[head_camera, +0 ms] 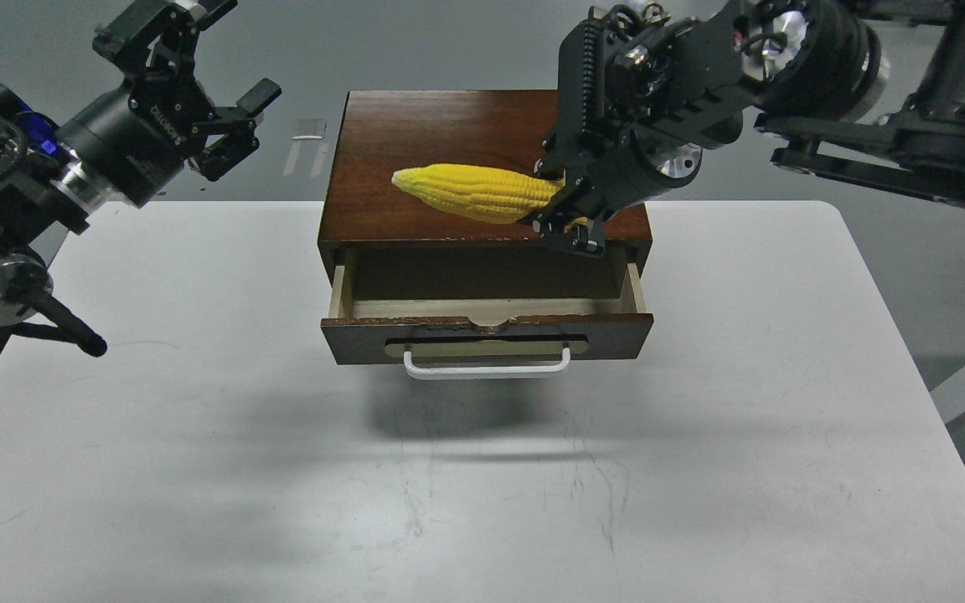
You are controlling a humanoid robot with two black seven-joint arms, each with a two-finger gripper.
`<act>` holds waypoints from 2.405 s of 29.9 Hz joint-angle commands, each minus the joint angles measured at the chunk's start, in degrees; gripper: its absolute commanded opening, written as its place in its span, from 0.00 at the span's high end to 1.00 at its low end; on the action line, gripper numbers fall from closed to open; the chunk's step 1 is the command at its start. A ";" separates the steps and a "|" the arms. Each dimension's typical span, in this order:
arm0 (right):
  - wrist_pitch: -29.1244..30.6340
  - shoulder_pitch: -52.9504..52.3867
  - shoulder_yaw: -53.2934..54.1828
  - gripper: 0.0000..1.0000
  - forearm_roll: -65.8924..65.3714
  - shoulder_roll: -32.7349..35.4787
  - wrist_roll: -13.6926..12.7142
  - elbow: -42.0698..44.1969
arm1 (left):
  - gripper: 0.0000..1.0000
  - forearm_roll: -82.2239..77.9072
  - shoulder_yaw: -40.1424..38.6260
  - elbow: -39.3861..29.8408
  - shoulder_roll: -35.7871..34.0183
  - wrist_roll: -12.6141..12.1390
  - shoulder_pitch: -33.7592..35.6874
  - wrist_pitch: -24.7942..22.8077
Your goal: Put corn in drawer with both arms
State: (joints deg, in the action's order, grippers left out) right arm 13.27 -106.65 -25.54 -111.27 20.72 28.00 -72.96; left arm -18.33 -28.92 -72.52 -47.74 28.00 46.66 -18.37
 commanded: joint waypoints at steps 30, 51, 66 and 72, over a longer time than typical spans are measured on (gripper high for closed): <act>0.27 5.49 -2.14 0.64 -0.18 -1.91 0.00 0.37 | 0.02 0.23 0.01 -0.60 -1.21 0.00 0.01 -0.08; 0.18 5.22 -2.06 0.42 0.09 -1.91 0.00 0.28 | 0.02 0.23 0.01 -0.60 -1.21 0.00 0.01 -0.08; 0.18 2.33 -0.39 0.42 7.18 0.28 0.00 0.10 | 0.02 0.23 -0.08 -0.60 -1.04 0.00 0.09 -0.08; 0.18 1.97 2.86 0.32 19.74 5.55 0.00 0.89 | 0.02 0.23 -0.08 -0.52 -0.60 0.00 0.01 -0.08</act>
State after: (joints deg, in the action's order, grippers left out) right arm 13.44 -104.79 -24.46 -98.73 22.97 28.00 -72.47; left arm -18.10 -29.01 -73.09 -48.58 28.00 46.76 -18.47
